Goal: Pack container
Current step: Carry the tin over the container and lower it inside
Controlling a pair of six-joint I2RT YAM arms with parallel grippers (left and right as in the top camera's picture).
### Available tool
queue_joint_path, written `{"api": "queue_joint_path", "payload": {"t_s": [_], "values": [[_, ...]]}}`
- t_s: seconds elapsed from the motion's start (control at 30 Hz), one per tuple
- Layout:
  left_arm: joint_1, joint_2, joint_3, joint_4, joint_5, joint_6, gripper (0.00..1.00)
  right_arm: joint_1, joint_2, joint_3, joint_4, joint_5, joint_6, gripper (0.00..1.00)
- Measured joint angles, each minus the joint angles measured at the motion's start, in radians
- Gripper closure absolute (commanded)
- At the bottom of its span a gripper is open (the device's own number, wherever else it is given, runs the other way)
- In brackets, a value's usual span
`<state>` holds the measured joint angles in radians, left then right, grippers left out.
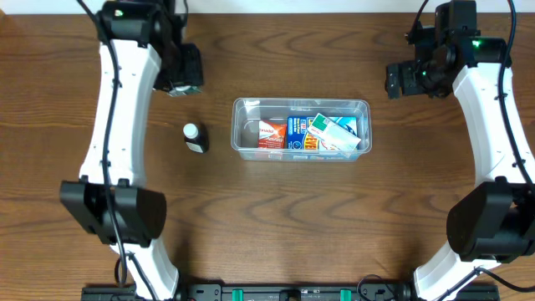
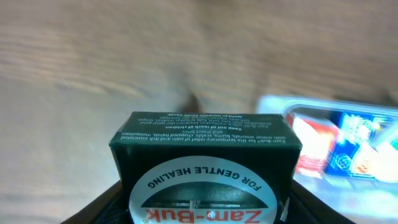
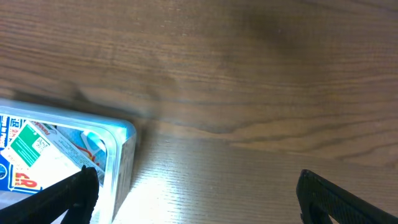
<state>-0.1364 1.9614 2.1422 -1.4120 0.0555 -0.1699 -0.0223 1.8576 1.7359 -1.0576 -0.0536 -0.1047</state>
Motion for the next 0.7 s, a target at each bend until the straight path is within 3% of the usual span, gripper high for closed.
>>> {"api": "queue_joint_path", "payload": {"t_s": [0.37,0.7], "values": [[-0.305,0.019,-0.002,-0.034,-0.002,-0.091,0.45,0.000,0.000,0.000,0.000,0.000,0.000,0.01],[-0.410,0.133,-0.038,-0.027,-0.027,-0.131,0.44,0.000,0.000,0.000,0.000,0.000,0.000,0.01]]}}
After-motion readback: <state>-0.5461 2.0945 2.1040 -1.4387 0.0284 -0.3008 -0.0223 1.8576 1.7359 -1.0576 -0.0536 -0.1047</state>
